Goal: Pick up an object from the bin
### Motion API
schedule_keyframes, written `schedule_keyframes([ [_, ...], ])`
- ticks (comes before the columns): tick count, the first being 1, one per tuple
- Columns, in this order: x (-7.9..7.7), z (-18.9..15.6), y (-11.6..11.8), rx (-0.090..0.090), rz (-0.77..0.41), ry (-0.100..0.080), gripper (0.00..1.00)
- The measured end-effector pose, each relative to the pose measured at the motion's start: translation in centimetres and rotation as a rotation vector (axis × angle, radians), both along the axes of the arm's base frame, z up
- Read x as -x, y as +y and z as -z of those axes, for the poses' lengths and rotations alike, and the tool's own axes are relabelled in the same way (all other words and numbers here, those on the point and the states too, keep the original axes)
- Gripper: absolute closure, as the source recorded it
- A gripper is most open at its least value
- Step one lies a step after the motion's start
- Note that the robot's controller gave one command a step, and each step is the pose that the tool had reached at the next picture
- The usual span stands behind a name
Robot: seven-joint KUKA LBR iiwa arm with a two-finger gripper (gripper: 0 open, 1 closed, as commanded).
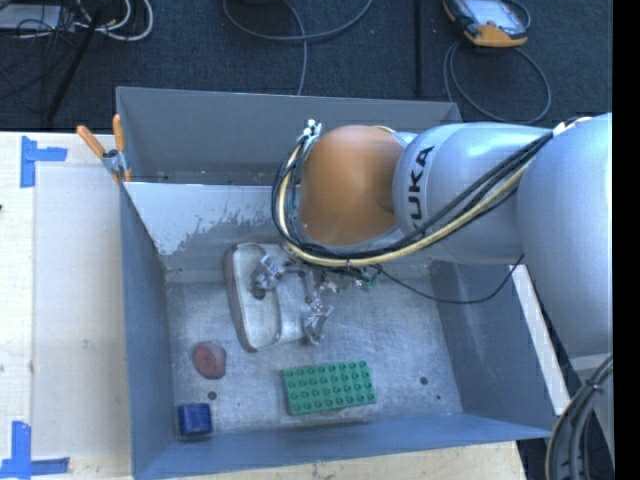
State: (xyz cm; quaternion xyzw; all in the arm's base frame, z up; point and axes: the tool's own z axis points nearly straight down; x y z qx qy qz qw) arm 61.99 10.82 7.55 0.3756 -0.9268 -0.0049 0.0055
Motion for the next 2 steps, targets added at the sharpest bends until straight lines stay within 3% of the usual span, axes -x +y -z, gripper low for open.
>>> schedule_keyframes([
  [1, 0.11, -0.2, 0.12, 0.004, 0.004, -0.002, 0.0],
  [2, 0.26, -0.15, 0.16, 0.005, 0.004, 0.006, 1.0],
])
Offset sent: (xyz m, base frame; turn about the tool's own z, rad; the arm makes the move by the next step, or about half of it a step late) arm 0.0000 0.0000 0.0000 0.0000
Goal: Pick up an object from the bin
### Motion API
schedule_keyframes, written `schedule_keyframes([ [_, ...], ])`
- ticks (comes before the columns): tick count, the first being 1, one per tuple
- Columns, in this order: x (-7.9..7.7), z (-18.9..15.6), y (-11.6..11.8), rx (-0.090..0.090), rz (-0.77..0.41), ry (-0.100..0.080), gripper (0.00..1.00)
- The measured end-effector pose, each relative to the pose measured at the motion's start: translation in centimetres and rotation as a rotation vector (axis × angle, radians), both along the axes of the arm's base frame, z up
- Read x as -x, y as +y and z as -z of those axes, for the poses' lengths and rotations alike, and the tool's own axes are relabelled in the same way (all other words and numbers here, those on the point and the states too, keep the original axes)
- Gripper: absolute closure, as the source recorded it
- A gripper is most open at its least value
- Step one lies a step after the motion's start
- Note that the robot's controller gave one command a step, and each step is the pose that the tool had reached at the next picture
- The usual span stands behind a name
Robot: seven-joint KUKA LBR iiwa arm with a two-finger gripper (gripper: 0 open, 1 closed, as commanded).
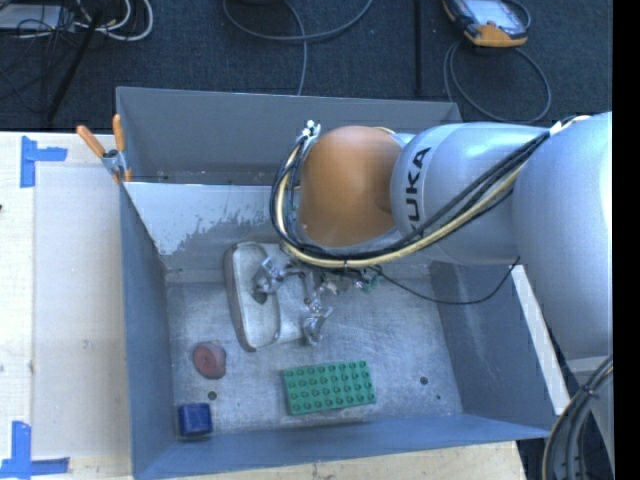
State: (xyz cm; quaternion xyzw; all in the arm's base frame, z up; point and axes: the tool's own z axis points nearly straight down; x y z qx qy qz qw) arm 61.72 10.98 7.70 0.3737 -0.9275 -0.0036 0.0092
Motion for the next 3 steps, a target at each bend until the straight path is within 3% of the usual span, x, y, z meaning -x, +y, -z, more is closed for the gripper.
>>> schedule_keyframes([
  [1, 0.5, -0.3, 0.3, -0.002, -0.002, 0.0, 1.0],
  [2, 0.6, -1.3, 0.3, -0.001, -0.001, -0.014, 1.0],
  [3, 0.5, -11.5, 0.4, -0.002, 0.002, -0.027, 1.0],
])
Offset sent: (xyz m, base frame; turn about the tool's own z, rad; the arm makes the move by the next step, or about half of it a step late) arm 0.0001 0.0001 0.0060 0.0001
